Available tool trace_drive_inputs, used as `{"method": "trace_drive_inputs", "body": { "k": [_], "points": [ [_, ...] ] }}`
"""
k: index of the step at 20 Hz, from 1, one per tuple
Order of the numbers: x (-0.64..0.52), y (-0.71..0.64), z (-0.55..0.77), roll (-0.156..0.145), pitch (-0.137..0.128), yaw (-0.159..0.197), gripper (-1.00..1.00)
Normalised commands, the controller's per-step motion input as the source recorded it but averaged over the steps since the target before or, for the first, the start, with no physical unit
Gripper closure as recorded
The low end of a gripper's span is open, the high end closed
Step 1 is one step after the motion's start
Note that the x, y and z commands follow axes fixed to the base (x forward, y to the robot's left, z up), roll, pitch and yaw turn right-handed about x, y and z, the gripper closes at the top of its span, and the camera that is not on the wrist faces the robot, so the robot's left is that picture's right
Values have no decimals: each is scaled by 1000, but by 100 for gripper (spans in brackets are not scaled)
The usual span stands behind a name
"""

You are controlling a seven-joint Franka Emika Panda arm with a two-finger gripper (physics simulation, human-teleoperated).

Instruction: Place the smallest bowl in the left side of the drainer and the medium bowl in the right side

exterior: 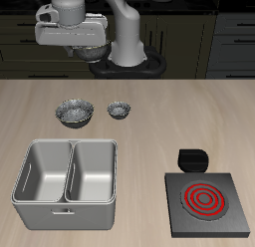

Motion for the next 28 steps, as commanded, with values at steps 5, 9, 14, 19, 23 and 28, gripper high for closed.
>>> {"method": "trace_drive_inputs", "body": {
  "k": [5, 9, 14, 19, 23, 28],
  "points": [
    [177, -525, 54, -68, 18, -43, 100],
    [141, -54, 98, -16, -5, -15, 100],
    [336, -60, 235, -31, 6, -28, 100],
    [290, -28, 120, -30, 9, -12, 100],
    [400, -37, 213, -22, 11, -2, 100],
    [386, 71, 183, -24, 6, -5, 100]
  ]
}}
